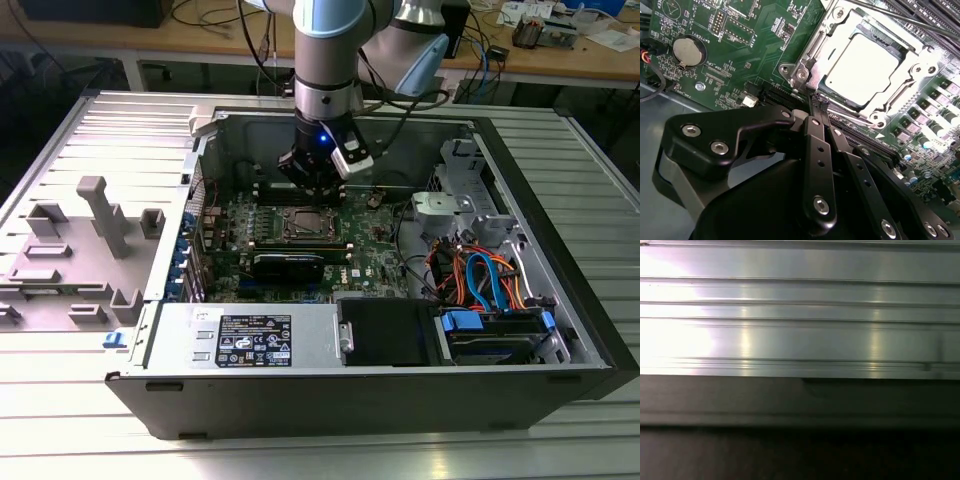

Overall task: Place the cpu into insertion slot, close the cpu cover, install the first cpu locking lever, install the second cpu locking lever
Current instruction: 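Install the first cpu locking lever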

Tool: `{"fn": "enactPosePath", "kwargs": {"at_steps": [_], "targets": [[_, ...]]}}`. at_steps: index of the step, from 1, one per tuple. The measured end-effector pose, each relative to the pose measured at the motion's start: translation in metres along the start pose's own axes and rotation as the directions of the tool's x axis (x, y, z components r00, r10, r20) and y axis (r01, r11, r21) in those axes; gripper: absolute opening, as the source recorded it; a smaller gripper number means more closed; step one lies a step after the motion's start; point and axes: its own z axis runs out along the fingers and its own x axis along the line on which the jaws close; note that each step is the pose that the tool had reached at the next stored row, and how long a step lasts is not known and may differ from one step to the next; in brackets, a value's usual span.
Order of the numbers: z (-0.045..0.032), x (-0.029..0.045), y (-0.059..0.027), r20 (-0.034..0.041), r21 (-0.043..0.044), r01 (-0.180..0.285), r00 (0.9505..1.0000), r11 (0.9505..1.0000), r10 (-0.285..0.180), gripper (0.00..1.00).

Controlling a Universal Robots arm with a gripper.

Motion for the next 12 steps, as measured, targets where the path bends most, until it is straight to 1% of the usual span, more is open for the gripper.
{"fn": "enactPosePath", "kwargs": {"at_steps": [4, 10, 12], "targets": [[0.0001, -0.0002, 0.0001, 0.0001, 0.0000, 0.000, 1.0000, 1.0000, 0.000, 0.11], [-0.0024, -0.0004, 0.0001, 0.0002, -0.0001, 0.000, 1.0000, 1.0000, 0.000, 0.11], [-0.0011, -0.0005, 0.0001, -0.0001, 0.0041, 0.000, 1.0000, 1.0000, 0.000, 0.11]]}}
